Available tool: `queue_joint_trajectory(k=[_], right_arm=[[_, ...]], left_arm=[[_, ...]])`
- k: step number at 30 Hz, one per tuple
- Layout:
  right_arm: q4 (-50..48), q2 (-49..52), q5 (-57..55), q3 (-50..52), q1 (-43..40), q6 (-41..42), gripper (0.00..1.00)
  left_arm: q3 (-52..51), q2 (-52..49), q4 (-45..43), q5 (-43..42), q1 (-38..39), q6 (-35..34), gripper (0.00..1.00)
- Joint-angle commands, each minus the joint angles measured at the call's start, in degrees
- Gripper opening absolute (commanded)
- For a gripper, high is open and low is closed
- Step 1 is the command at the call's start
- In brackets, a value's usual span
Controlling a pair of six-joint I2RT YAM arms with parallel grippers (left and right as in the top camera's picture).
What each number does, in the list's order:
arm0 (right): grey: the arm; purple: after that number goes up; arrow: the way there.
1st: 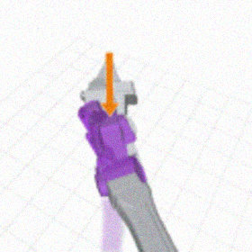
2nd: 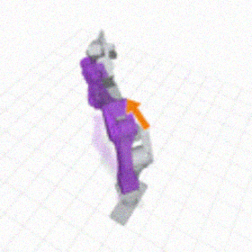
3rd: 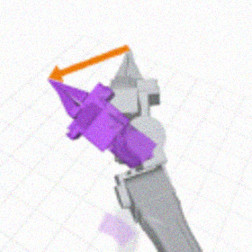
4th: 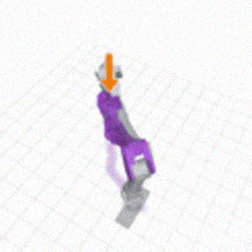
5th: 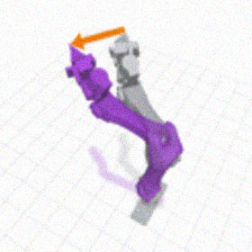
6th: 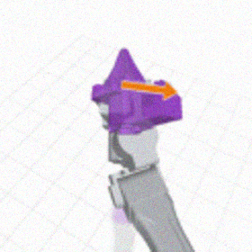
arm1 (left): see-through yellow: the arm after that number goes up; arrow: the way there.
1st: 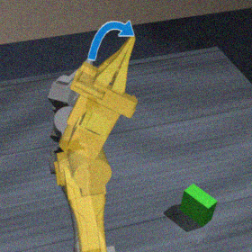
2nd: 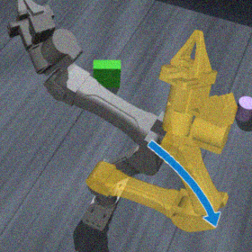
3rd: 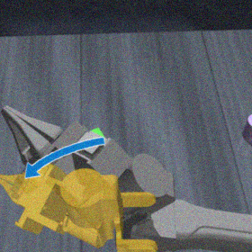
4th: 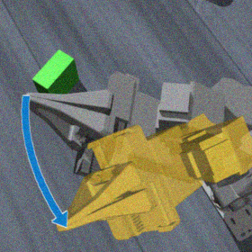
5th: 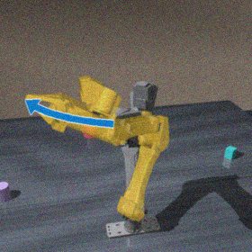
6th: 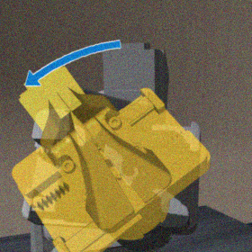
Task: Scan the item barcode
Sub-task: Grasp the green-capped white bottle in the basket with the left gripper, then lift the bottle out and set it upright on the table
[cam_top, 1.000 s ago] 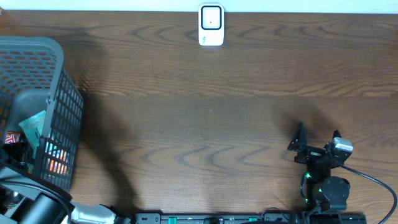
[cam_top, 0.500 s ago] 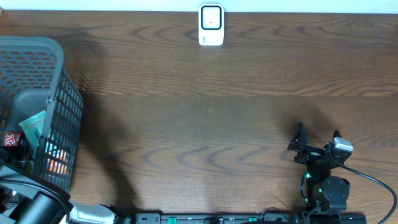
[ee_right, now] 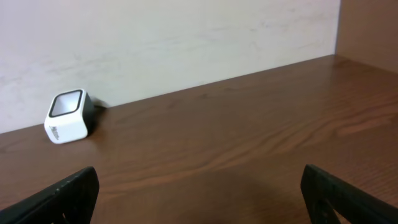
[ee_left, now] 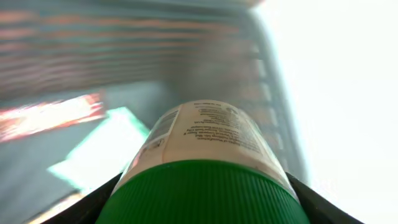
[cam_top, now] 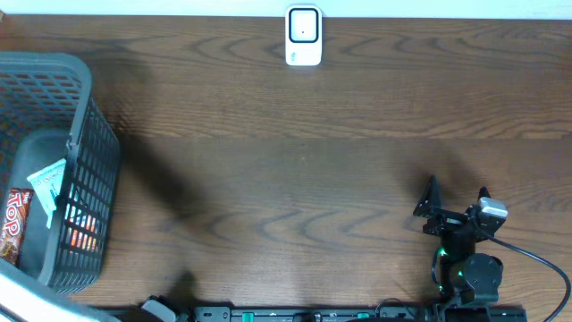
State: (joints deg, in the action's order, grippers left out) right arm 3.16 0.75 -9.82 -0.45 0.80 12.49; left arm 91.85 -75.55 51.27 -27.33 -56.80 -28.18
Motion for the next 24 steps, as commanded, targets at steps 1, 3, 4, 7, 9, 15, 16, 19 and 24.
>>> queue_joint_trajectory(k=[1, 3, 4, 7, 9, 15, 16, 19, 24], right_arm=[[0.11, 0.0, 0.07, 0.13, -0.44, -0.79, 0.99], [0.11, 0.0, 0.07, 0.13, -0.44, -0.79, 0.99], [0.11, 0.0, 0.07, 0.13, -0.44, -0.79, 0.99], [0.11, 0.0, 0.07, 0.13, -0.44, -0.79, 0.99], [0.11, 0.0, 0.07, 0.13, -0.44, -0.79, 0.99], [0.11, 0.0, 0.07, 0.13, -0.44, -0.79, 0.99], [0.11, 0.0, 0.07, 0.13, -0.44, -0.79, 0.99], [0.11, 0.0, 0.09, 0.13, -0.44, -0.79, 0.99], [0.09, 0.0, 0.07, 0.13, -0.44, -0.79, 0.99]], left_arm=[[0.68, 5.9, -1.29, -14.05, 6.8, 2.69, 0.68], [0.66, 9.42, -1.66, -14.03, 13.92, 3.93, 0.69], [0.66, 10.34, -1.73, -13.99, 16.87, 4.92, 0.68], [0.63, 11.69, -0.83, -13.0, 28.11, 7.96, 0.69], [0.48, 11.41, 0.7, -9.29, 34.86, 8.24, 0.69], [-2.99, 6.91, 5.05, 3.52, 52.7, 8.74, 0.69], [-3.72, 5.53, 5.64, 5.22, 55.47, 9.81, 0.69], [-6.38, 0.5, 5.84, 10.6, 63.12, 12.17, 0.69], [-8.31, -8.11, 5.7, 16.92, 68.48, 12.74, 0.69]])
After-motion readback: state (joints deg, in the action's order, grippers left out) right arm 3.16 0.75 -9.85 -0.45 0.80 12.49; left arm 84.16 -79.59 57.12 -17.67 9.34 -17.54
